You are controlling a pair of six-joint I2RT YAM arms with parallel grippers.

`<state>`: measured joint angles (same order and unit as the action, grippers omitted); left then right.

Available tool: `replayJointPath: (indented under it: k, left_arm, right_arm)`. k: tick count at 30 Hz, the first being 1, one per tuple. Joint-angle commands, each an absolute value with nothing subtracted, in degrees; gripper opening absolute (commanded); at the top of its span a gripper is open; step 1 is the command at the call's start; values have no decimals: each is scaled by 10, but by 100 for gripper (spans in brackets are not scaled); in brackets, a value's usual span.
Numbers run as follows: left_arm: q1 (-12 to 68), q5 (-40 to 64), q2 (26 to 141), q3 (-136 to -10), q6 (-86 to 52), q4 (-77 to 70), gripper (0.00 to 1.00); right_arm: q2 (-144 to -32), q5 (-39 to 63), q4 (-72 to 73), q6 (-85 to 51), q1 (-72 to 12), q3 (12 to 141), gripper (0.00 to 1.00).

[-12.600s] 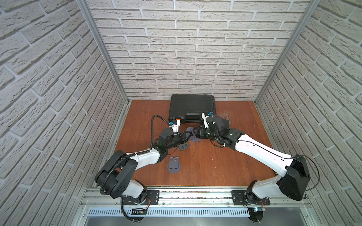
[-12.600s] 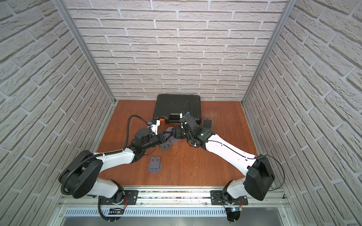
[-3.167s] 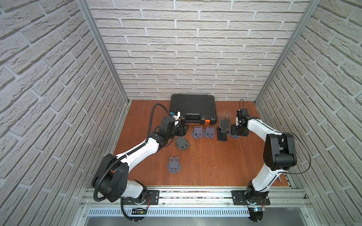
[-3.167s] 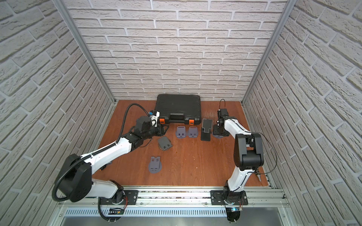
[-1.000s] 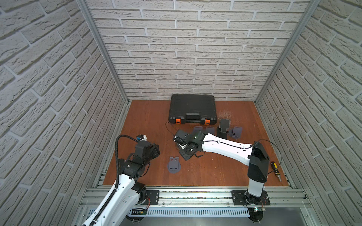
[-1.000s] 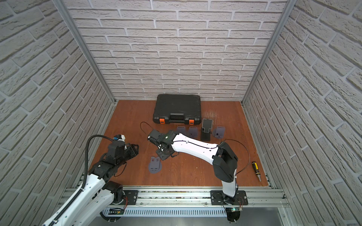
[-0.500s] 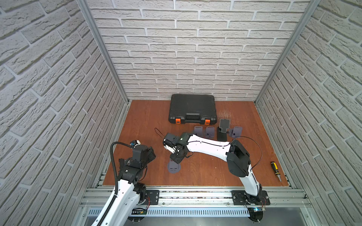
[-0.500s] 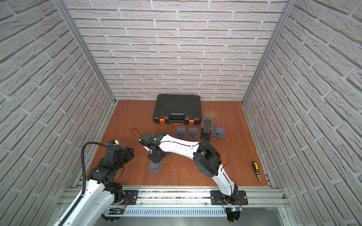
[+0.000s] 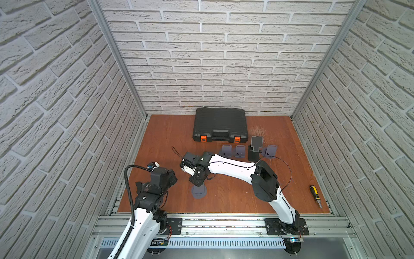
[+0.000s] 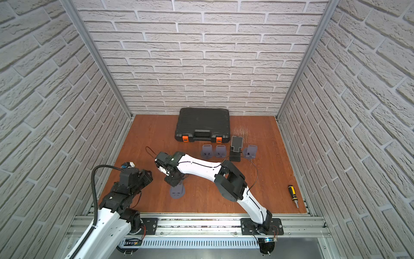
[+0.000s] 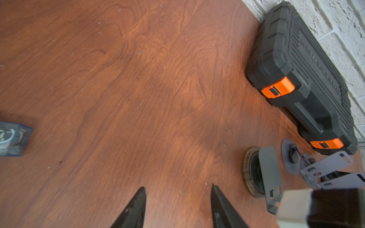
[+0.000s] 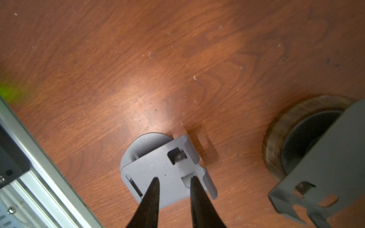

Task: Open the phone stand
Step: Pick up the phone stand at the center of the board.

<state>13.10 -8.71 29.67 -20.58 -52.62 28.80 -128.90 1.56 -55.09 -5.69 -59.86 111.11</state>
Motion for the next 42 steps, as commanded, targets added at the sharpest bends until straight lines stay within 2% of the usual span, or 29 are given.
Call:
replayJointPath:
  k: [1, 28, 42]
  left_arm:
    - [124, -89, 285, -193, -528, 287, 53]
    - [105, -69, 284, -182, -532, 275, 53]
    - [101, -62, 286, -175, -534, 265, 53]
  right_arm:
    - [-1304, 11, -546, -42, -601, 1137, 28]
    - [-1349, 18, -549, -26, -576, 1159, 29]
    - [-1334, 15, -537, -35, -571, 1135, 7]
